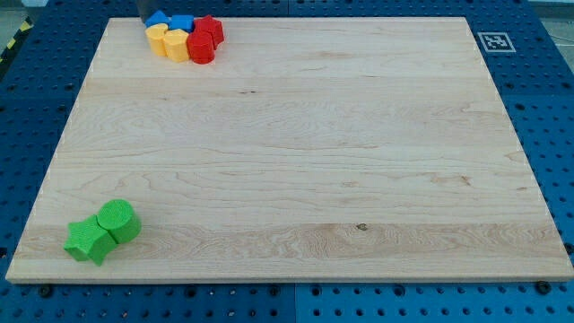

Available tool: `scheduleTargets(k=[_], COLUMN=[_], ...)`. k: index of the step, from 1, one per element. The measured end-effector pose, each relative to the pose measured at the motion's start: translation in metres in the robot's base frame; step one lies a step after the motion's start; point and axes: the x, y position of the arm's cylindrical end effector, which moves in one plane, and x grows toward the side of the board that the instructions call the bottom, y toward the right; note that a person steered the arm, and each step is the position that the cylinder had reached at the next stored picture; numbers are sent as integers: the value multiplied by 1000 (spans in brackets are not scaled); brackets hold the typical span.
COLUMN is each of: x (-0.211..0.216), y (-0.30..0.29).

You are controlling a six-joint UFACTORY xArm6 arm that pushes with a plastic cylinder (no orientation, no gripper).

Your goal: Push yellow heart below to the red circle

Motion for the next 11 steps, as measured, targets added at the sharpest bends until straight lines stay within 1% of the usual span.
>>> scheduleTargets(k=[8, 11], x=[17, 50], y=[6, 6])
